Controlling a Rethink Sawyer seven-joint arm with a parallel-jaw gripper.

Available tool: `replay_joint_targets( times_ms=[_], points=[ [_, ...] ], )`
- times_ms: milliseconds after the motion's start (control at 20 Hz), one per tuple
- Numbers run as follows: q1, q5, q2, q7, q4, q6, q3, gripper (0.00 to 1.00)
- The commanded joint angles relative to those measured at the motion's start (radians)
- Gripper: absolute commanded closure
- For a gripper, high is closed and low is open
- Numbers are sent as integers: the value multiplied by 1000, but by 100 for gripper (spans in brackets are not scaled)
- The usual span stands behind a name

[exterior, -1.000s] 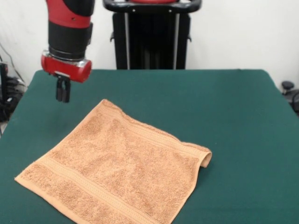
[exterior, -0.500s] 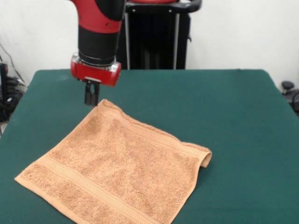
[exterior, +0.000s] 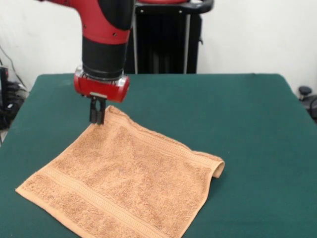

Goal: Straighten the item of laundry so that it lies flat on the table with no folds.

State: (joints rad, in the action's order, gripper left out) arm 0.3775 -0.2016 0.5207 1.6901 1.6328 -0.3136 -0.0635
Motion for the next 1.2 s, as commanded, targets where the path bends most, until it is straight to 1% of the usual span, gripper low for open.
replay_joint_targets(
  times_ms=[50,100,350,550,750,950,1200],
  points=[
    [71,4,-210,55,-74,50,163,100],
    [80,-5,-214,47,-84,52,166,100],
    [103,-46,-292,43,-129,105,167,100],
    [122,-81,-318,10,-153,116,181,100],
    [150,-95,-360,10,-162,141,191,100],
    [195,-125,-402,-18,-171,161,211,100],
    [235,-169,-421,-5,-156,197,205,100]
  ],
)
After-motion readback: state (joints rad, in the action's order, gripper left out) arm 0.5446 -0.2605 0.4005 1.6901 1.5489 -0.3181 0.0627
